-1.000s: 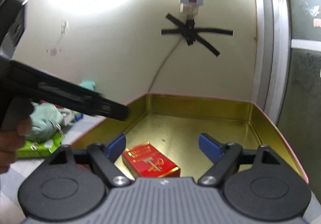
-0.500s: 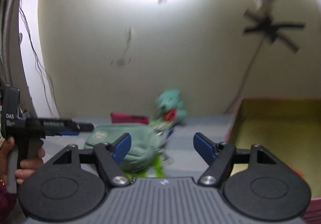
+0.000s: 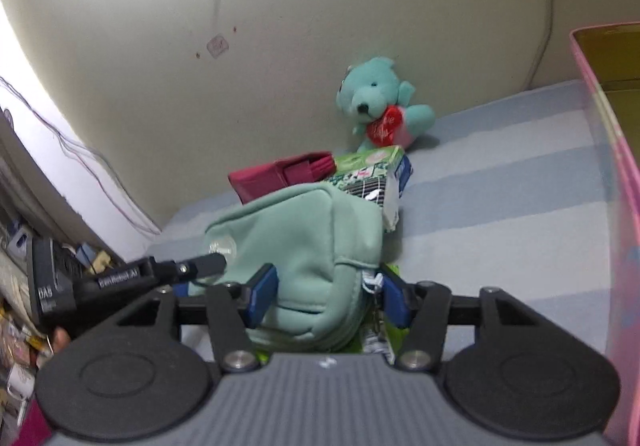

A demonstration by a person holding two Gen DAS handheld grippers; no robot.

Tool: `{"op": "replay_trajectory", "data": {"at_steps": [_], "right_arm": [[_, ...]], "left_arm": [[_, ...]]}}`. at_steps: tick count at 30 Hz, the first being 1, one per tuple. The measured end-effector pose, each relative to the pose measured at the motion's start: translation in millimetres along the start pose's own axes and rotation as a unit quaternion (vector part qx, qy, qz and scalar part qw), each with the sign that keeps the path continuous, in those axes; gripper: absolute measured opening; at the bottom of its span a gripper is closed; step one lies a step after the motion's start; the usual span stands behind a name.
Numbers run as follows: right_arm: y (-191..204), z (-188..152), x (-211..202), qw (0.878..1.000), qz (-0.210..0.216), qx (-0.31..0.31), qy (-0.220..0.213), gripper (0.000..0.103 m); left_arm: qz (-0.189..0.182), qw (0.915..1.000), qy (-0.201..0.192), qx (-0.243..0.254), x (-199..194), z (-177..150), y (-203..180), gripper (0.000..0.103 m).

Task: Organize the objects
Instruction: 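Grasp the mint-green pouch with the left tool, then carry the mint-green pouch into the pink tin and release it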

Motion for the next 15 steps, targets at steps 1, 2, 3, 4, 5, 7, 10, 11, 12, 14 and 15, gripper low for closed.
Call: {"op": "replay_trajectory", "data": {"at_steps": [1,2,3,4,5,7,10,11,12,14,15], "right_arm": [[6.0,1.8,-9.9,1.000,-0.006,-0.014,-0.012,0.050],[10.5,4.4,-20.8,0.999,-0.013,-0.031,-0.026,0.050],[15.4,6.5,-33.7,0.998,-0.011,-0.040,-0.037,0.050],[19.7,7.5,-47.7,0.998,-0.004,-0.040,-0.044,0.050],[23.1,8.4,-58.8,0.998,0.000,-0.040,-0.049,0.050],[26.9,5.2,-86.5,0.997,0.004,-0.044,-0.060,0.050],[17.6,-10.3,-125.5,0.998,-0.003,-0.033,-0.062,0.050],[11.1,-17.5,-137.8,0.998,-0.008,-0.024,-0.058,0.050],[3.0,-25.6,-150.2,0.998,-0.016,-0.015,-0.055,0.050],[-14.2,-41.7,-172.2,0.998,-0.035,0.003,-0.050,0.050],[-22.5,-48.9,-179.9,0.998,-0.043,0.012,-0.049,0.050]], "left_arm": [[-0.007,1.0000,-0.003,0.000,-7.2,1.3,-5.2,0.064],[-0.017,0.9998,-0.008,0.000,-16.0,2.8,-11.1,0.063],[-0.024,0.9996,-0.013,-0.001,-26.0,3.5,-17.3,0.063],[-0.033,0.9993,-0.020,-0.001,-38.4,3.3,-25.2,0.063],[-0.040,0.9989,-0.026,0.002,-49.6,1.2,-32.7,0.063],[-0.052,0.9981,-0.029,0.019,-70.8,-10.6,-50.4,0.063],[-0.062,0.9968,-0.012,0.050,-88.1,-41.3,-75.3,0.063],[-0.064,0.9962,0.000,0.059,-88.1,-53.4,-81.8,0.063],[-0.068,0.9954,0.013,0.066,-89.1,-65.5,-88.5,0.063],[-0.074,0.9936,0.040,0.076,-82.0,-90.0,-100.3,0.063],[-0.075,0.9924,0.052,0.083,-78.0,-99.5,-106.1,0.063]]}}
Point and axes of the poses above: each gripper's, at about its wrist camera, not at the fingertips, and x roughly the way its jaws point, y to its left, z to its top, the point moved 10 cm from there along x, roughly the way its jaws point, and after that the axes turned 11 degrees about -y, right-handed, at the moved point
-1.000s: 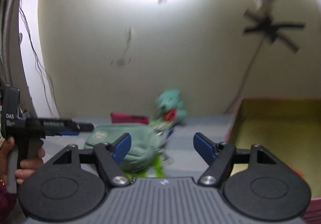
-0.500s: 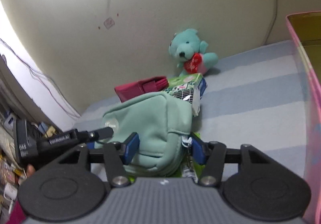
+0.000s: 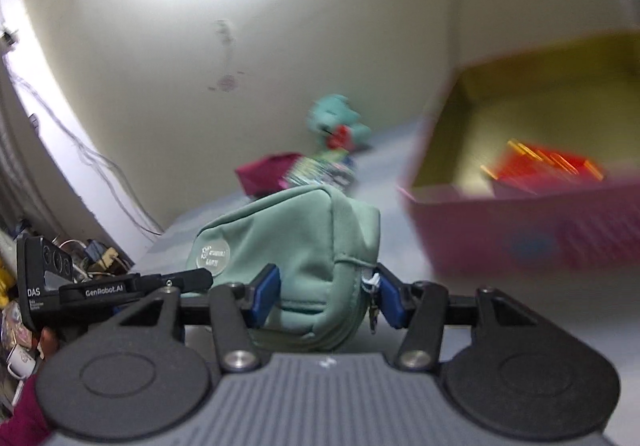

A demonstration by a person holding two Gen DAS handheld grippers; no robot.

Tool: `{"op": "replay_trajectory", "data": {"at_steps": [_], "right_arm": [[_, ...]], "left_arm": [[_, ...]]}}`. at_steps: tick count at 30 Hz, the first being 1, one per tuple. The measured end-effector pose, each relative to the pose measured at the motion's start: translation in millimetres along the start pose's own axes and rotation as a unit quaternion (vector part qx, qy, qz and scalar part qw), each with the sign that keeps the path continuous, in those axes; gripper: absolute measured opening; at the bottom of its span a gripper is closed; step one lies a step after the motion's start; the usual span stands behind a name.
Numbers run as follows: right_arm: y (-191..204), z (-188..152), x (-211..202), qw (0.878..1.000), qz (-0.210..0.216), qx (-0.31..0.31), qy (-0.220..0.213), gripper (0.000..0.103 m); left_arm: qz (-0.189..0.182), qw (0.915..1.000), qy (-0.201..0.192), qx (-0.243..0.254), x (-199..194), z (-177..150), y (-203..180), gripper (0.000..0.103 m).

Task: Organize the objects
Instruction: 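Carry the mint-green pouch into the pink tin and release it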

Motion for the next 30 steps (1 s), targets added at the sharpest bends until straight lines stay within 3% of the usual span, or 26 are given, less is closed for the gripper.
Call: {"op": "replay_trajectory", "data": {"at_steps": [4,7,15,19,25,28,30], "right_arm": [[-34.9,-20.7,-27.9,0.999,-0.030,0.038,0.000,0.050],[-52.2,-15.7,-41.6,0.998,-0.037,0.048,-0.022,0.050],[-88.4,87.6,-75.8,0.986,-0.062,0.011,-0.155,0.051],[-133.8,121.3,-74.9,0.976,-0.109,0.011,-0.190,0.051],[-189.6,136.7,-63.4,0.969,-0.163,0.020,-0.185,0.052],[-194.2,139.4,-62.3,0.965,-0.190,-0.021,-0.180,0.060],[-198.4,142.7,-56.3,0.959,-0.217,-0.037,-0.181,0.079]], "left_arm": [[0.000,0.9984,0.027,0.050,18.8,-19.3,-32.7,0.063],[-0.014,0.9972,0.033,0.065,25.8,-9.0,-56.1,0.063],[-0.072,0.9873,-0.039,0.136,76.3,65.2,-157.0,0.064],[-0.085,0.9843,-0.033,0.151,128.8,71.9,-194.8,0.064],[-0.081,0.9855,0.008,0.149,186.1,51.7,-210.0,0.065],[-0.072,0.9866,0.022,0.145,200.1,45.2,-208.1,0.068],[-0.057,0.9850,0.021,0.161,202.4,41.8,-208.4,0.068]]}}
Point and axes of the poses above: each gripper's, at about its wrist camera, not at the fingertips, and x roughly the way its jaws point, y to its left, z to its top, the point moved 10 cm from there along x, roughly the way its jaws point, and after that the axes turned 11 degrees about -y, right-handed, at the moved point
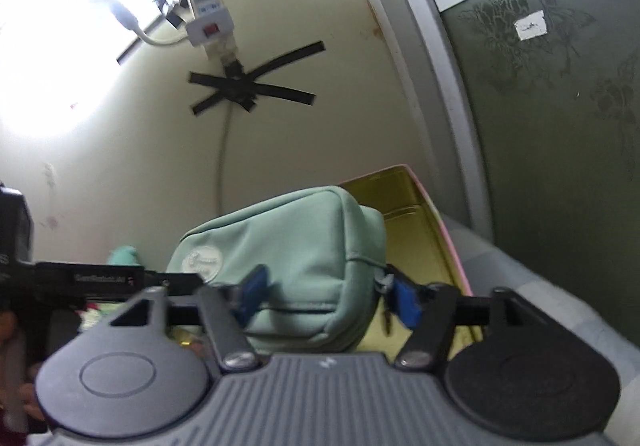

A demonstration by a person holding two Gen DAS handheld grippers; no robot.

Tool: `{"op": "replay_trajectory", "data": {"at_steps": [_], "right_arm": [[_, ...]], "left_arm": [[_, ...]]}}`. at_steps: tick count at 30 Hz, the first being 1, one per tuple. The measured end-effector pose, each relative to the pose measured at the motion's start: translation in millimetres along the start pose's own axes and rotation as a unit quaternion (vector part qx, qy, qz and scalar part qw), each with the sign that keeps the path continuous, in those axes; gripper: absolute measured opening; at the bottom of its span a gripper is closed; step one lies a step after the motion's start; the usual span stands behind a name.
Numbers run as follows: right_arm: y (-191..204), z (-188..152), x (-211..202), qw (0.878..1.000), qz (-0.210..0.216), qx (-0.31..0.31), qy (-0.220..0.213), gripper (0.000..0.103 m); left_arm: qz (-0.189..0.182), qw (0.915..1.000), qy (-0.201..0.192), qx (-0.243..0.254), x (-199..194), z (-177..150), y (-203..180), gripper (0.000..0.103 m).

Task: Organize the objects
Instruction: 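Carry the mint-green pouch into the pink tin and release it, then move the left tool to the green snack packet and grasp it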

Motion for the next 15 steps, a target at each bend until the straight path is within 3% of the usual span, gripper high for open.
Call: {"op": "replay_trajectory", "data": {"at_steps": [1,2,6,15], "right_arm": [[0.5,0.1,-1.0,1.000,-0.009,-0.011,-0.011,0.091],[1.6,2.0,-3.5,0.999,-0.014,-0.023,-0.026,0.093],[14.0,12.3,-18.5,0.995,-0.031,-0.047,-0.079,0.093],[47.1,-7.4,-64.4,0.995,-0.003,-0.035,-0.096,0.087]], "left_arm": [[0.006,0.9999,-0.005,0.014,-1.6,0.0,-1.8,0.068],[0.007,0.9996,-0.010,0.025,-5.3,0.2,-4.1,0.068],[0.011,0.9984,-0.034,0.045,-34.2,4.0,-7.8,0.069],[0.055,0.9942,-0.057,0.073,-104.1,-12.7,-0.2,0.069]]}}
Point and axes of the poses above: each gripper's, at about its wrist camera, not at the fingertips, and x roughly the way its jaws point, y to its left, z to its top, the point moved 10 cm from there along x, roughly the way its jaws point, and after that the axes turned 11 degrees about -y, right-handed, at the moved point
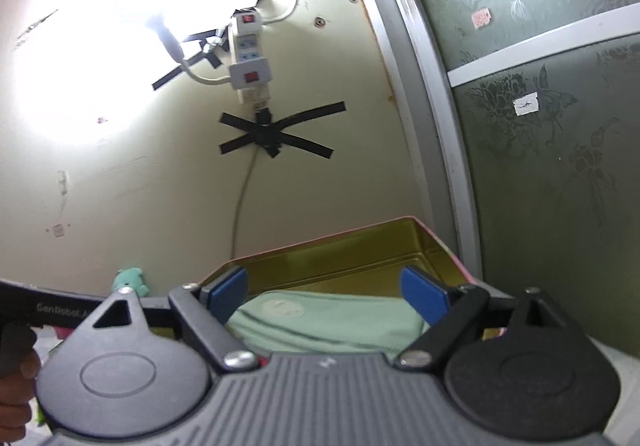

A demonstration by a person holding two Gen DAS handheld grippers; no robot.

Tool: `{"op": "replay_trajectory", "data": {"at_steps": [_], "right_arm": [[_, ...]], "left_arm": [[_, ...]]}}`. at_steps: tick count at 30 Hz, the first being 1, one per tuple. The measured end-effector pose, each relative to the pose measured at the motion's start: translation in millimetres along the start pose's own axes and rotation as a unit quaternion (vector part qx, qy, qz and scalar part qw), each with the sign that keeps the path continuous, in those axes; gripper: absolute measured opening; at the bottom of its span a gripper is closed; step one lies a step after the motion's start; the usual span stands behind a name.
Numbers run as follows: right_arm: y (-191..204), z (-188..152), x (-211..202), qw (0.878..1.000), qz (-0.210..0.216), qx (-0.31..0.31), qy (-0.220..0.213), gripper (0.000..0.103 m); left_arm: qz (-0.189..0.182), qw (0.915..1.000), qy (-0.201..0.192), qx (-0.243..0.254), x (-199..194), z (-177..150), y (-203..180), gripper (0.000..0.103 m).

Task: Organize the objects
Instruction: 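Move the left tool to the green snack packet and grasp it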

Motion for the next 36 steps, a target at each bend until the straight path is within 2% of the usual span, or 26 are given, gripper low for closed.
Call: {"op": "replay_trajectory", "data": {"at_steps": [6,13,16,24,25,29,33,36], "right_arm": [[33.9,-15.2,-31.5,1.000,0.026,0.003,-0.002,0.087],[94.1,-53.8,-40.0,0.995,0.087,-0.015,0.052,0.087],[124.7,-71.3,-40.4,0.990,0.116,-0.029,0.076,0.087],[192.4,-111.1,-42.7,0.973,0.178,-0.068,0.133,0.087],[197.8,-115.6,-43.3,0.970,0.184,-0.073,0.139,0.086],[225.3,-132.3,-38.3,0.958,0.208,-0.103,0.166,0.087],[247.7,-144.3,-25.8,0.948,0.227,-0.119,0.189,0.088],[261.3,-148.5,-13.0,0.942,0.239,-0.126,0.199,0.089]], "left_arm": [[0.053,0.9982,0.027,0.005,-35.8,-33.2,31.1,0.070],[0.121,0.9897,0.073,-0.023,-54.0,-74.8,90.3,0.070],[0.147,0.9854,0.080,-0.033,-61.3,-85.5,114.3,0.070],[0.198,0.9757,0.076,-0.055,-83.4,-104.4,169.3,0.070],[0.202,0.9748,0.075,-0.059,-85.7,-106.3,175.9,0.074],[0.215,0.9703,0.061,-0.091,-94.4,-111.9,207.2,0.074],[0.220,0.9664,0.025,-0.131,-105.6,-110.4,229.9,0.074],[0.213,0.9618,0.024,-0.170,-105.8,-114.3,239.4,0.074]]}}
Point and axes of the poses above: each gripper's, at about its wrist camera, not at the fingertips, and x roughly the way its jaws point, y to its left, z to its top, the point moved 10 cm from there along x, roughly the way its jaws point, and after that the axes turned 11 degrees about -y, right-handed, at the moved point
